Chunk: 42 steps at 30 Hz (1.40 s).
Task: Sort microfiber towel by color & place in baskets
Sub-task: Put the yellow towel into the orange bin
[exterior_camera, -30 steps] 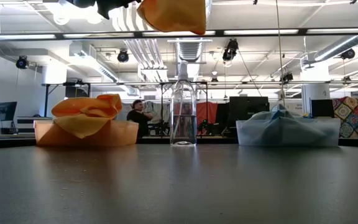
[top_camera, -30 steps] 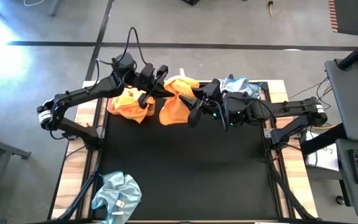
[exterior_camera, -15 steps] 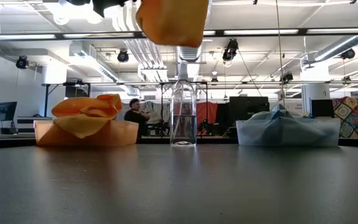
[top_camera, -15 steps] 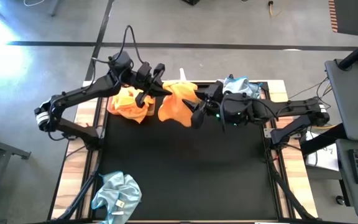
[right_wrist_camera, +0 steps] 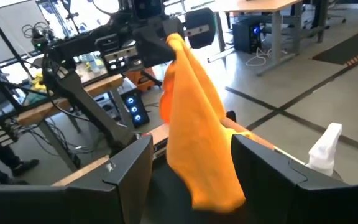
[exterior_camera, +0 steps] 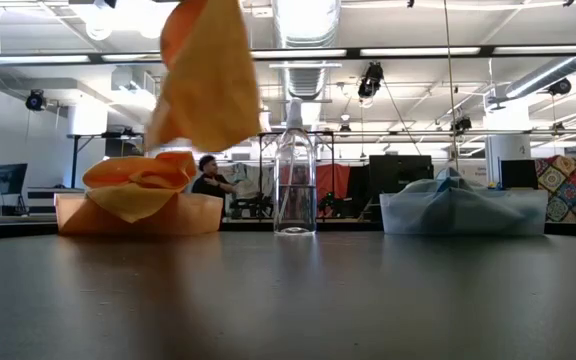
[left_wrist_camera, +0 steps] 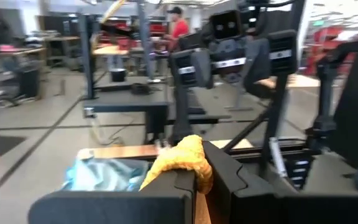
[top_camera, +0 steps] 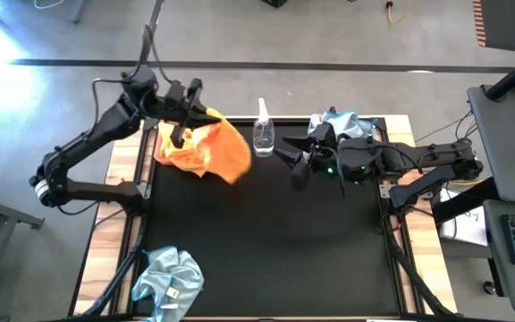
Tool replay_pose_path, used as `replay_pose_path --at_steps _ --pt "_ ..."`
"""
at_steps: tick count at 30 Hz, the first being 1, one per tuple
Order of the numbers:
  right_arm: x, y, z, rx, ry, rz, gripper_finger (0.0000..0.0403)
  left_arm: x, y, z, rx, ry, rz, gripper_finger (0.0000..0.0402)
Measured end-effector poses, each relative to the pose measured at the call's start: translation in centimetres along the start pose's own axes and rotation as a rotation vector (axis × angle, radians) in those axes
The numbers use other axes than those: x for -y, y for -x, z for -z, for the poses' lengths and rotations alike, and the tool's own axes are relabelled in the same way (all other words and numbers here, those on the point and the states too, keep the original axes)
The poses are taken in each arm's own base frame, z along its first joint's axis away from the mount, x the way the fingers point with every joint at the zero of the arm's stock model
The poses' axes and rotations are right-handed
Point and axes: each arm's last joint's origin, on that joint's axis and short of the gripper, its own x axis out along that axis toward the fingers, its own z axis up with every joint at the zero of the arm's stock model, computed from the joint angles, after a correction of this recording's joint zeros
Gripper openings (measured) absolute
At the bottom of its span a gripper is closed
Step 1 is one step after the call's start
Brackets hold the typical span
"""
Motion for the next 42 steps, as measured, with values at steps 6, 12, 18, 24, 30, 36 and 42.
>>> replay_pose_path --at_steps 6,12,18,24,30,36,42 --pt "-0.4 0.1 0.3 -0.010 0.006 -0.012 0.0210 0.8 2.9 -0.2 -0.065 -0.006 -0.202 0.0000" --pt "-0.4 0.1 0.7 -0.042 -0.004 -0.005 0.0210 1.5 5.5 0.2 -0.176 -0.019 -0.524 0.0000" --pt "-0.3 0.1 0.9 -0.062 -0.030 0.004 0.0210 1.7 7.3 -0.1 -0.195 -0.001 -0.808 0.0000" --pt "-0.3 0.1 1.0 -0.069 -0.025 0.008 0.0210 1.9 7.9 0.4 -0.241 0.063 -0.921 0.0000" --pt "-0.2 0.1 1.1 -0.074 -0.020 0.010 0.0210 1.9 8.7 2.2 -0.458 0.147 -1.151 0.0000" --pt "-0.2 0.1 1.2 -0.081 -0.015 0.014 0.0210 2.0 9.4 3.3 -0.615 0.181 -1.345 0.0000" --pt "-0.2 0.1 1.2 -0.084 -0.012 0.016 0.0210 1.9 9.3 3.2 -0.591 0.193 -1.348 0.0000"
